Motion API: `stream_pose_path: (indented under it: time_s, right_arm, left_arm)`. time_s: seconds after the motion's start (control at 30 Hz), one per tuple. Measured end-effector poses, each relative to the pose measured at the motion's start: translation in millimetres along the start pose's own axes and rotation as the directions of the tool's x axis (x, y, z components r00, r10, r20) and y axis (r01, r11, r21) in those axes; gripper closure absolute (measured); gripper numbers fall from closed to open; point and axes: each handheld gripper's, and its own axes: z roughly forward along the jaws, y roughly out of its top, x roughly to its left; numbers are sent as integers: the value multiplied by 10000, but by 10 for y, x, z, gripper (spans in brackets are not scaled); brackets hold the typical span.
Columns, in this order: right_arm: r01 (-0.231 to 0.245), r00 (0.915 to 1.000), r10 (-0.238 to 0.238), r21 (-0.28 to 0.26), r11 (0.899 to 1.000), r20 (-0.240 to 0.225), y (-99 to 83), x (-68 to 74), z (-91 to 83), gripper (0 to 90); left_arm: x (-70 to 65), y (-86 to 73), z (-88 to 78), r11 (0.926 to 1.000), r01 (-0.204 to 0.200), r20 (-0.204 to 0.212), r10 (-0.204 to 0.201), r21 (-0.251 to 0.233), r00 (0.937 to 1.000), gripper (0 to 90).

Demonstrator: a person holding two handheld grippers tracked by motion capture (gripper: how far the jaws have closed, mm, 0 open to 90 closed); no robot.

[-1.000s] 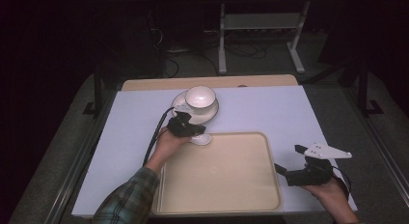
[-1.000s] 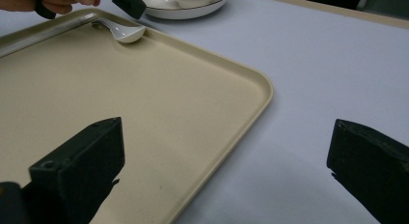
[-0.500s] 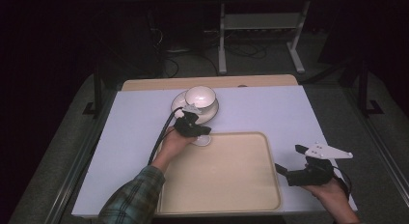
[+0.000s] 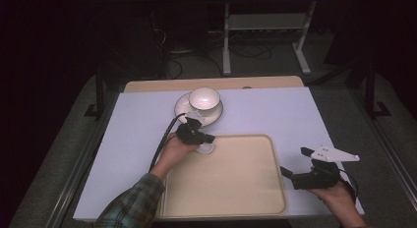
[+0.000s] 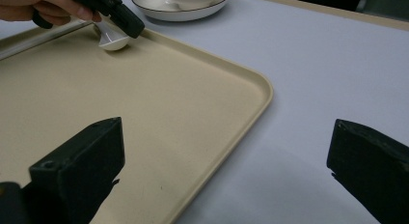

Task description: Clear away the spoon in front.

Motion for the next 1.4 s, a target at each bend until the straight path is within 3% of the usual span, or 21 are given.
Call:
stream_pose_path:
  time_s: [0.6,1.4]
  right_arm:
    - [44,10000,-44,-18,10000,17,-1,-2,-2,0]
    - [123,9999,-120,-253,9996,102,-8,22,10,0]
  left_arm:
    - [-146,-167,-145,9995,21,483,-37,330,9988,897]
    - [-260,-524,-451,9962,-19,370,-14,865,9993,896]
